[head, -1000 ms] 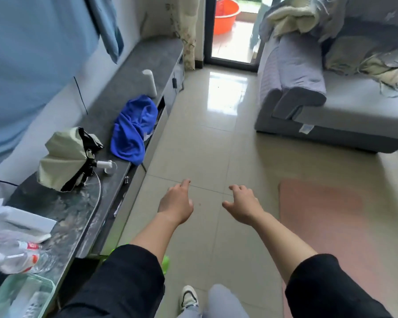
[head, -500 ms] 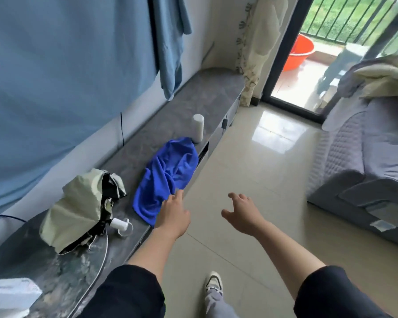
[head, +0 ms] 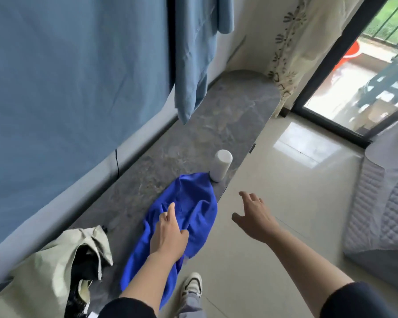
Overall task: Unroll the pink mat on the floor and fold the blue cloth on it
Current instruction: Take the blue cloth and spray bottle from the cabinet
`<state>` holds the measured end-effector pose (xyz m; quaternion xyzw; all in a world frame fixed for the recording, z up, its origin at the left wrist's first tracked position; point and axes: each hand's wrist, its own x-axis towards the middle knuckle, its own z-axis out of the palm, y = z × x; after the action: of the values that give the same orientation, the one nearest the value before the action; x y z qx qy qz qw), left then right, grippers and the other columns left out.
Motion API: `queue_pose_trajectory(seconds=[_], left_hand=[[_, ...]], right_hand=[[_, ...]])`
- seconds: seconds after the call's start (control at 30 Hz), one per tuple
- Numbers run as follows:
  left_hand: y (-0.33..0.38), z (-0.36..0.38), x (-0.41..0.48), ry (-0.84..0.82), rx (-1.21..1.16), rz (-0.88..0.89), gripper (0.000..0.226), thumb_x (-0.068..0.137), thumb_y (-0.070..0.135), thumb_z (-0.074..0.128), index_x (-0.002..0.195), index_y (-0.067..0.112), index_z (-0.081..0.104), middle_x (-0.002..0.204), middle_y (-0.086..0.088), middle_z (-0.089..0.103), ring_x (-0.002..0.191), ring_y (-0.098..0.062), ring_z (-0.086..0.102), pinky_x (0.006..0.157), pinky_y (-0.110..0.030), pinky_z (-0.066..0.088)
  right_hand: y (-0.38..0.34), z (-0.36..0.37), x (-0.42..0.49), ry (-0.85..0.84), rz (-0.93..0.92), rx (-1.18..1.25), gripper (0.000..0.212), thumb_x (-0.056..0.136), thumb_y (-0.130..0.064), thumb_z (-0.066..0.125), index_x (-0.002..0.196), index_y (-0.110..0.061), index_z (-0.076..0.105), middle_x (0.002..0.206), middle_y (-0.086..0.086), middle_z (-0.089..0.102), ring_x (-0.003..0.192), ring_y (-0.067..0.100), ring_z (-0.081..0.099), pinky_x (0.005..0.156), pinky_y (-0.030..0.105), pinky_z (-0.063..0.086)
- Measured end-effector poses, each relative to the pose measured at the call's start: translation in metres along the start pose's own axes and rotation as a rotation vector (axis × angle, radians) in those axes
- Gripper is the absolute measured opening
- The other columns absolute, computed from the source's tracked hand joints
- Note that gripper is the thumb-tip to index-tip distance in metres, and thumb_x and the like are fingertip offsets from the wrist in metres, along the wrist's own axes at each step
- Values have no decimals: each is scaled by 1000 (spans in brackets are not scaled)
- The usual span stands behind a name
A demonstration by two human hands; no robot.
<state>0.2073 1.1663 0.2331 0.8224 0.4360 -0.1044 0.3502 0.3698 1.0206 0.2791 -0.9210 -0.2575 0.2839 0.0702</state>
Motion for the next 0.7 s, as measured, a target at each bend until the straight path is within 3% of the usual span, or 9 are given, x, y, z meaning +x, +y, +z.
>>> queue_pose_trajectory(seconds=[0.17,0.23,0.3,0.37,0.47,0.57,0.7], left_hand=[[-34,33,79,-5,157,-106,88,85,32,60,151,21,2,152,-11,23,128,-29,38,90,-38,49],[-44,48,104,-29,232,-141,93,84,38,60,152,21,-2,157,-15,11,137,-35,26,101,-41,43],[-50,63,124,-43,292,-179,100,83,46,59,151,23,-10,159,-16,-5,143,-43,10,111,-49,31],[-58,78,142,-61,271,-255,107,80,50,60,149,31,-20,158,-13,-19,144,-48,-2,111,-60,23],[-67,93,151,-121,123,-407,117,75,47,67,142,43,-28,156,-10,-29,143,-48,-6,105,-68,26],[-72,103,148,-155,187,-398,120,70,47,70,142,46,-26,156,-12,-24,141,-45,4,100,-62,39],[-72,105,145,-33,302,-272,104,77,30,68,148,45,-7,146,-13,12,116,-33,35,84,-43,51]], right_hand=[[-7,7,100,66,-57,-21,71,82,-35,60,142,-16,28,142,10,35,123,33,38,97,44,41],[-8,8,135,102,-82,-31,78,81,-32,64,146,-16,23,150,10,25,125,35,36,100,43,40],[-10,11,165,141,-104,-30,85,80,-30,67,148,-19,17,158,7,10,130,36,32,102,44,39],[-11,16,191,154,-120,-26,91,79,-27,69,151,-24,12,161,4,-1,136,37,28,104,47,39],[-12,20,216,96,-135,-60,95,78,-23,68,151,-33,8,161,4,-2,135,39,34,104,43,39],[-14,20,228,154,-131,-53,80,78,-16,66,145,-36,26,150,9,21,113,42,51,89,39,45],[-14,36,220,264,-147,-70,59,79,-3,55,130,-28,40,140,11,28,93,40,53,74,38,48]])
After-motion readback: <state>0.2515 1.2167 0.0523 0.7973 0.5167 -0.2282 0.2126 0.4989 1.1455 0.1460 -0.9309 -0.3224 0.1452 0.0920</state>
